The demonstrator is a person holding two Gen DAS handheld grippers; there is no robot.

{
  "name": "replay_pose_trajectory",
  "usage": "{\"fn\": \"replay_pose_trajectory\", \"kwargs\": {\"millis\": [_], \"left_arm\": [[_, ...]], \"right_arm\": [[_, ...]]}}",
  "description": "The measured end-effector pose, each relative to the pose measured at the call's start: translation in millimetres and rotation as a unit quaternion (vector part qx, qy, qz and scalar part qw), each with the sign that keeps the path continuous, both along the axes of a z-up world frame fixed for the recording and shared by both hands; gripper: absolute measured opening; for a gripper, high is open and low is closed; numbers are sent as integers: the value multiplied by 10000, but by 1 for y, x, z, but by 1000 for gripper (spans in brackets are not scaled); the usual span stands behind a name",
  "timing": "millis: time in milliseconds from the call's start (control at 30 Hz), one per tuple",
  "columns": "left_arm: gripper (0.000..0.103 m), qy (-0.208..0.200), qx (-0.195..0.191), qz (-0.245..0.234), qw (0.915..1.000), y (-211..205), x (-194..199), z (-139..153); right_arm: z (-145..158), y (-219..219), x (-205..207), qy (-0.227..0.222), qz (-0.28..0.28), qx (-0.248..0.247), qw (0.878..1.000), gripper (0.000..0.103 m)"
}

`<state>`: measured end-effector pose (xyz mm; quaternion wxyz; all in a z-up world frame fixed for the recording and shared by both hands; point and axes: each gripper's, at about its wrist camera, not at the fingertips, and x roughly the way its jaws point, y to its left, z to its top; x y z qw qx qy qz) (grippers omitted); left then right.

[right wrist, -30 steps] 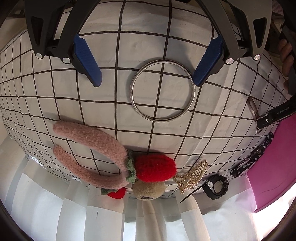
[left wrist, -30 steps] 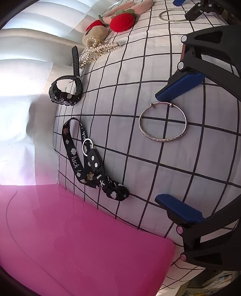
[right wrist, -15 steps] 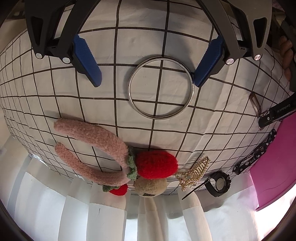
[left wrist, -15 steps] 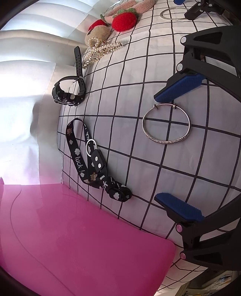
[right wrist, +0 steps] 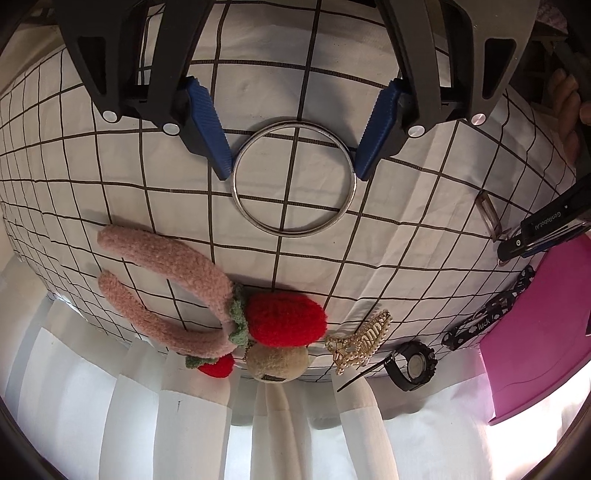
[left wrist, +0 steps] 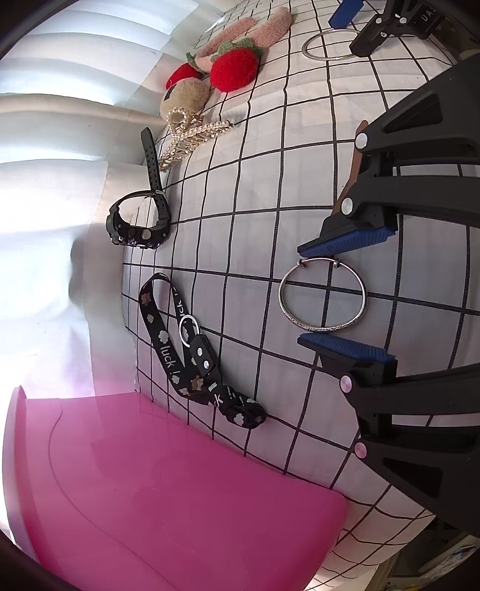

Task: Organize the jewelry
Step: 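Lift the silver bangle with the left tool and carry it over the pink tub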

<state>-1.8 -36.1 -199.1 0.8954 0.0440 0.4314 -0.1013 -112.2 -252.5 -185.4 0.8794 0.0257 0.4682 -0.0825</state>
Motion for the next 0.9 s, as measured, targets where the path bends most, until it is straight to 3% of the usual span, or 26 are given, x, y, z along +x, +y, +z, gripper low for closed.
{"fn": "replay_pose_trajectory", "kwargs": {"millis": [500, 900], "left_arm": [[41, -327, -95, 1, 9994, 6, -8, 30], [41, -451, -258, 70, 9986, 4, -12, 64]], "right_arm": [[28, 0, -4, -430, 197, 93, 9988, 66], [50, -4, 9, -508, 370, 3, 9980, 64]]}}
